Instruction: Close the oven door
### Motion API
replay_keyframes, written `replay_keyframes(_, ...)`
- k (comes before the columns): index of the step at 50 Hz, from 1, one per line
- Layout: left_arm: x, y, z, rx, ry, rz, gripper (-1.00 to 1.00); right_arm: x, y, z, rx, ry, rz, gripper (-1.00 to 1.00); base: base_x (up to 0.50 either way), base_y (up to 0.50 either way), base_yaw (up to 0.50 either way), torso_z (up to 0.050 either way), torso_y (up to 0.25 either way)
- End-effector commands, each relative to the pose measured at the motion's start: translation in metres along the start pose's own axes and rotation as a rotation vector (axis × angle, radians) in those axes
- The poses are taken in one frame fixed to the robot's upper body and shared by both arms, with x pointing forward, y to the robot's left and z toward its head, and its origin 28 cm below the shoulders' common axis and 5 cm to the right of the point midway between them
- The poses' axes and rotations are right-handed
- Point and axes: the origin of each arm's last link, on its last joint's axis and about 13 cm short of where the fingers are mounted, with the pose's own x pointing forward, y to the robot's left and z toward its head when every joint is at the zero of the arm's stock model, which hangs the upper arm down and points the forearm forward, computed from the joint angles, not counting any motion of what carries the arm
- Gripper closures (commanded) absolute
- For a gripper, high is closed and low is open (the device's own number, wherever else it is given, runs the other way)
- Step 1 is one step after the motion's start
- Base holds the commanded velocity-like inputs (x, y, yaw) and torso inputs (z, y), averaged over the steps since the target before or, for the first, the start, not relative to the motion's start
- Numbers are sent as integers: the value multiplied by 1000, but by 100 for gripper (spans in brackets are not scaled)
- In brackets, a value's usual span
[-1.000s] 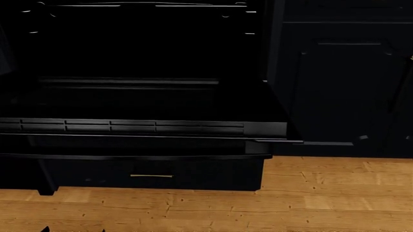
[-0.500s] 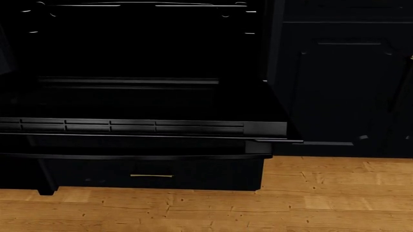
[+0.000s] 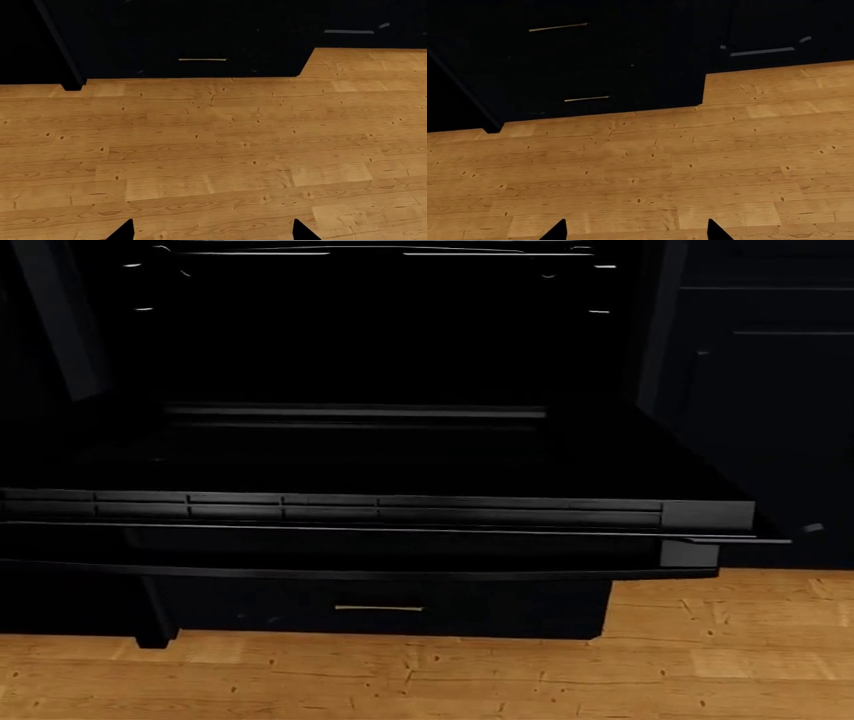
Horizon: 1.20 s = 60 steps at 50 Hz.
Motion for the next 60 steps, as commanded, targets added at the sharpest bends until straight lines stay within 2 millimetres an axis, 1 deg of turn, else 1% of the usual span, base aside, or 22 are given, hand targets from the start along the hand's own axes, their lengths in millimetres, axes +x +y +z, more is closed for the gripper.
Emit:
replay_keyframes(1,1,0,-1,-7,9,-11,-100,1,0,0,13,-5,-1,-100,31,500,0,0,0)
replay_keyframes(7,0,0,-1,-7,5,-11,-100,2,-1,-2,20,-1,2,-100,30,285,0,0,0)
replay_keyframes(8,5,1,-8,-6,4,-10,-100,1,-1,-2,20,-3,4,-100,31,55,0,0,0)
replay_keyframes(9,1,0,-1,-5,4,-9,-100,1,-1,-2,22,-5,3,-100,35,20,0,0,0)
replay_keyframes(10,0,-1,0,-6,5,-10,-100,1,-1,-2,23,-5,3,-100,31,20,0,0,0)
replay_keyframes(22,0,-1,0,-6,15,-14,-100,2,-1,-2,30,-5,20,-100,75,3,0,0,0)
replay_keyframes(43,-1,-2,-2,-9,25,-23,-100,1,-2,-3,38,0,19,-100,248,0,0,0,0)
replay_keyframes(45,-1,-2,-4,-17,53,-34,-100,1,-2,-4,88,39,46,-100,271,0,0,0,0)
replay_keyframes(46,0,-2,-7,-11,65,-34,-100,1,-3,-4,51,29,18,-100,273,0,0,0,0)
replay_keyframes(60,2,-2,-7,-23,68,-29,-100,2,-3,-5,59,31,25,-100,274,0,0,0,0)
